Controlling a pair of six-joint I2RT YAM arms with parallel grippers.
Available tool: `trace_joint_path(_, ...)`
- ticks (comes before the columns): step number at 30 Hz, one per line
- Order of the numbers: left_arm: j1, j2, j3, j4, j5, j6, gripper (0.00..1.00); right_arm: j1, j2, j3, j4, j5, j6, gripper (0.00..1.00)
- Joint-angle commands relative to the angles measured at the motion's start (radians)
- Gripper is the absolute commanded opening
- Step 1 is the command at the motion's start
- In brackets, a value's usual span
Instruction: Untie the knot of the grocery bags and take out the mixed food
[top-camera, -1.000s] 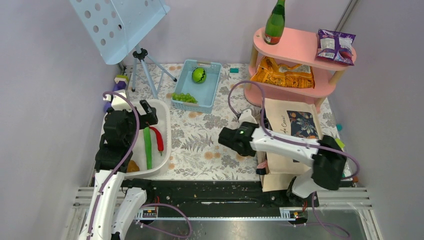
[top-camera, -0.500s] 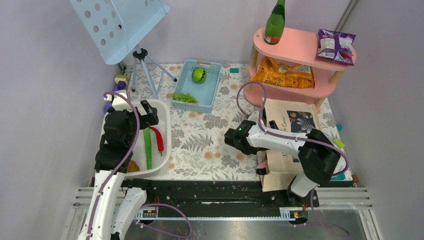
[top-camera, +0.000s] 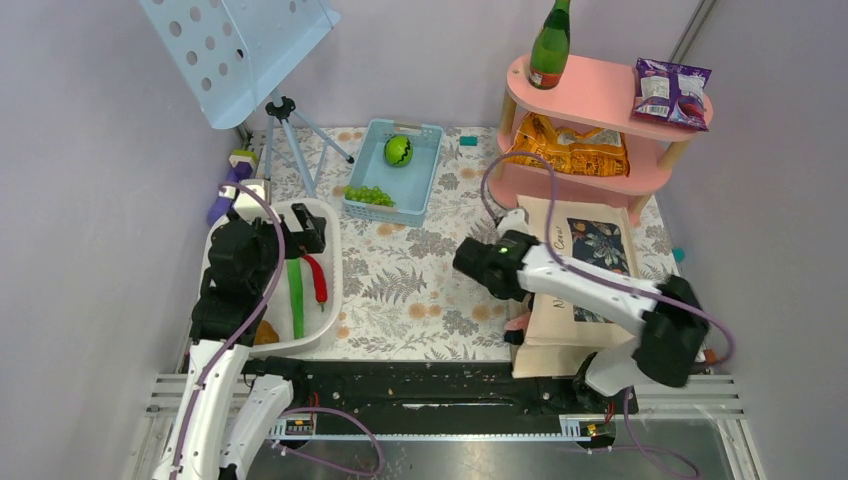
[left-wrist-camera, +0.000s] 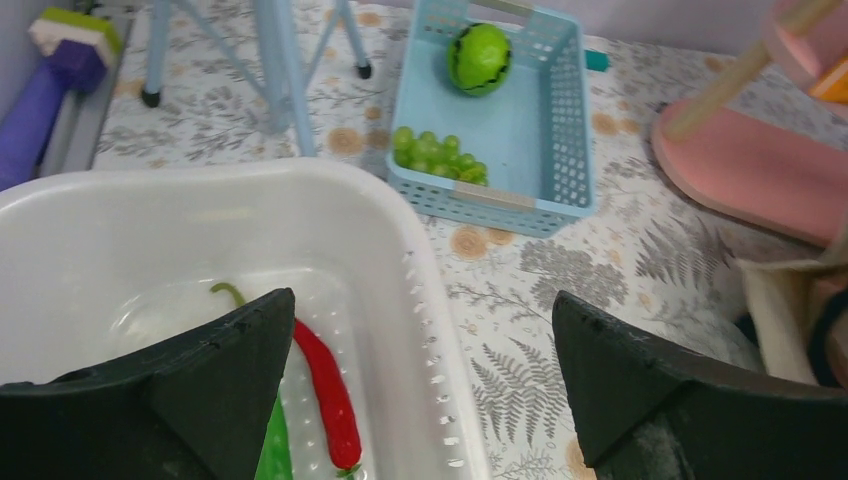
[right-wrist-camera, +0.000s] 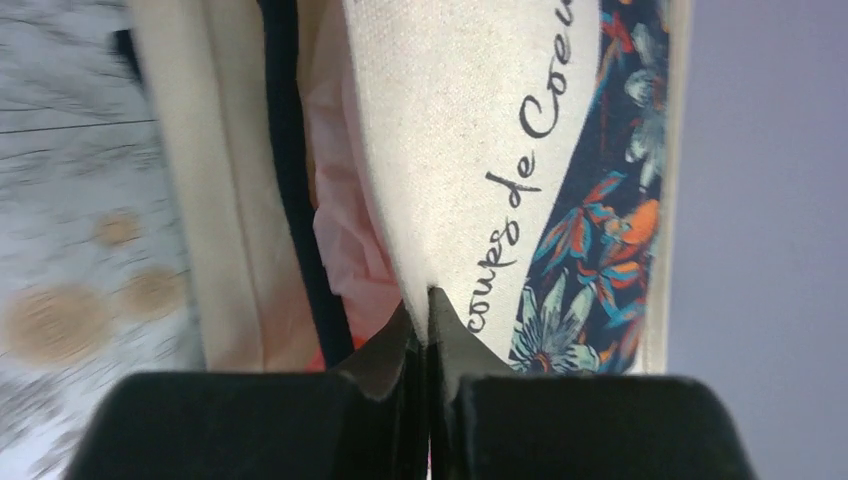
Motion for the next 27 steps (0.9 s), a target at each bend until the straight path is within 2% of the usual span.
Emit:
trace_joint_path(1,-0.044,0.005,-0.011,0.081,0.126,0.053,0.99,-0.002,-0.216,0.089,0.282,-0.242,-0.179,0.00)
trace_joint_path(5,-0.145,0.020,0.001,0.082,0.149,0.054,0.99,-0.002,-0.265,0.137,0.453,-0.450,-0.186,0.00)
trace_joint_path(7,-0.212,0.027,0.008,0.086,0.154,0.013,0.99,0.004,-0.274,0.145,0.528,-0.506,-0.182,0.00)
trace_joint_path(12,-0.356,0.075,-0.033,0.146,0.167,-0.228,0.97,0.008,-0.345,0.084,0.721,-0.614,-0.190,0.00)
trace_joint_path(19,-0.440,0.163,-0.174,0.311,0.158,-0.481,0.94,0.007,-0.551,-0.154,0.955,-0.578,-0.133,0.00)
trace_joint_path(27,-0.541,0.301,-0.233,0.434,0.149,-0.585,0.87,0.008,-0.721,-0.341,1.091,-0.553,-0.064,0.00)
